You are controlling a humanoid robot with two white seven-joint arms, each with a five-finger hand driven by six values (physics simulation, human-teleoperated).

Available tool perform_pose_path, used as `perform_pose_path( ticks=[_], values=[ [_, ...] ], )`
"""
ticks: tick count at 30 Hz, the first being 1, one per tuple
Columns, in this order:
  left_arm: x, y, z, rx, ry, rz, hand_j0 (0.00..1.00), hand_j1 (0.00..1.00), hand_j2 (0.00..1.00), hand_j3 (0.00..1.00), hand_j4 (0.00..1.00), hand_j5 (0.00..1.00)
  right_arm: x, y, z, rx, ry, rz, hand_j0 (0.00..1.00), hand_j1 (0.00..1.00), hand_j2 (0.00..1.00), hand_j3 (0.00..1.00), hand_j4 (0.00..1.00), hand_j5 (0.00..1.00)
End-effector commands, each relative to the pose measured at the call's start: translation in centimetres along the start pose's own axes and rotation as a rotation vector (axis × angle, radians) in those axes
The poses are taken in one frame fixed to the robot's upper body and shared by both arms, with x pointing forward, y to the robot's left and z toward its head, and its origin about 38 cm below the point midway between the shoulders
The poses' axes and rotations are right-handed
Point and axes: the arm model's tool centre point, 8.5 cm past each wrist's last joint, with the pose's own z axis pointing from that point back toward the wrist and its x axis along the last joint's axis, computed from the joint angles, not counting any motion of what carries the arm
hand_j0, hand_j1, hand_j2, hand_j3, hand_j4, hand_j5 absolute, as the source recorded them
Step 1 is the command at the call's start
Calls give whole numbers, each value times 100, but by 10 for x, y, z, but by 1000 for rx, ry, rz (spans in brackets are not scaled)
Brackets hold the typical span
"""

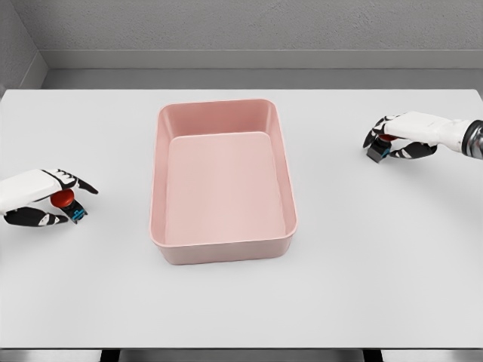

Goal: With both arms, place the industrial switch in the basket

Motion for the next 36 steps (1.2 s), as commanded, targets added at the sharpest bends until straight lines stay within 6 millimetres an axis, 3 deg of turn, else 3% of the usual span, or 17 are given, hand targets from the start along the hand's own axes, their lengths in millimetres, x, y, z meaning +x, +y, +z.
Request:
perform_pose_path(
  ticks=[1,4,6,9,10,20,28,36],
  values=[
    [-2,2,2,5,7,4,75,75,75,75,75,75,-3,5,0,29,14,17,67,67,67,67,67,67],
    [-3,3,4,6,12,4,75,75,75,75,75,75,-3,4,0,29,19,25,63,63,63,63,63,63],
    [-4,3,4,7,15,3,75,75,75,75,75,75,-3,4,0,27,19,25,54,54,54,54,54,54],
    [-5,5,6,6,19,-1,68,68,68,68,68,68,-3,4,0,26,19,25,52,52,52,52,52,52],
    [-5,5,6,6,19,-1,66,66,66,66,66,66,-3,3,0,24,18,26,46,46,46,46,46,46],
    [-4,5,5,6,16,-4,49,49,49,49,49,49,-3,1,2,19,17,31,46,46,46,46,46,46],
    [-2,8,4,11,8,-6,49,49,49,49,49,49,1,-14,6,-5,10,60,46,46,46,46,46,46],
    [2,24,8,35,-2,-21,49,49,49,49,49,49,4,-23,8,-14,5,82,46,46,46,46,46,46]
  ],
)
